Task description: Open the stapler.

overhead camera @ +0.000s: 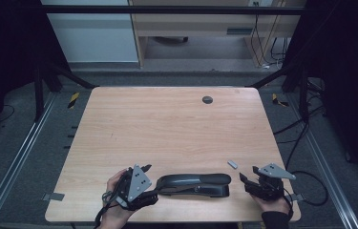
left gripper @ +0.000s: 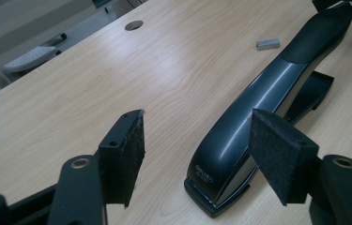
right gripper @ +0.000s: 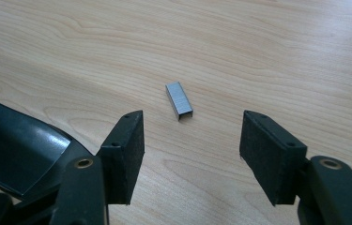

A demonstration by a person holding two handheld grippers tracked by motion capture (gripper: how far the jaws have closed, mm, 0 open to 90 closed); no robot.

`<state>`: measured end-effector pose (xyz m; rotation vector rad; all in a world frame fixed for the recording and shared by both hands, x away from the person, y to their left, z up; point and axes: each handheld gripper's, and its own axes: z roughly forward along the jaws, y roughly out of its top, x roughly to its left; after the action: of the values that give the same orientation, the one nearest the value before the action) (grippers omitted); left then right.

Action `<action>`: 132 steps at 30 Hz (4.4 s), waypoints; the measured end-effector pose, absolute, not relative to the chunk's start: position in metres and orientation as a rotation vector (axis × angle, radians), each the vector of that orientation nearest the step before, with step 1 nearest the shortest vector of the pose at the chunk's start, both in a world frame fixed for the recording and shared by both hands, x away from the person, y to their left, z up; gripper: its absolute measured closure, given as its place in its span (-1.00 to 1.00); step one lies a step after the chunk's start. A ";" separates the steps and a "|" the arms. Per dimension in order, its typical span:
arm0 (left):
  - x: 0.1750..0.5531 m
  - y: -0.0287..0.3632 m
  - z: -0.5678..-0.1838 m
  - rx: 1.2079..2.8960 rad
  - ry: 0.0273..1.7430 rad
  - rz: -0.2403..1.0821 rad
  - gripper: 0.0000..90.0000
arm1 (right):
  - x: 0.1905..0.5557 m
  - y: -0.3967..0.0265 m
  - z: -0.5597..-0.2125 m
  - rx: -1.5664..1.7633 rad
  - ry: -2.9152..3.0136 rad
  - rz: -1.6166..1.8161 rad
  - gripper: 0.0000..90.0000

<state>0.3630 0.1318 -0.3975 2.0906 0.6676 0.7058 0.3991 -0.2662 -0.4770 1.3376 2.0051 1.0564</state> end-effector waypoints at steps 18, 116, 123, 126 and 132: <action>0.358 0.076 -0.397 2.177 0.512 0.733 -0.19 | 0.402 -0.268 -0.478 1.321 1.991 1.041 -0.09; 0.359 -0.051 -0.443 2.490 0.118 1.132 -0.21 | 0.398 -0.266 -0.475 1.294 2.010 1.097 0.24; 0.361 -0.053 -0.447 2.493 0.106 1.180 -0.14 | 0.398 -0.266 -0.475 1.295 2.026 1.093 0.31; 0.362 -0.054 -0.448 2.499 0.102 1.193 -0.10 | 0.398 -0.266 -0.476 1.292 2.030 1.093 0.34; 0.364 -0.056 -0.450 2.503 0.091 1.224 0.00 | 0.397 -0.264 -0.476 1.281 2.052 1.092 0.47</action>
<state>0.3642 -0.0564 -0.4505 2.5025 0.0914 1.2237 0.3971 -0.2640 -0.4756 1.2810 2.0518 1.0920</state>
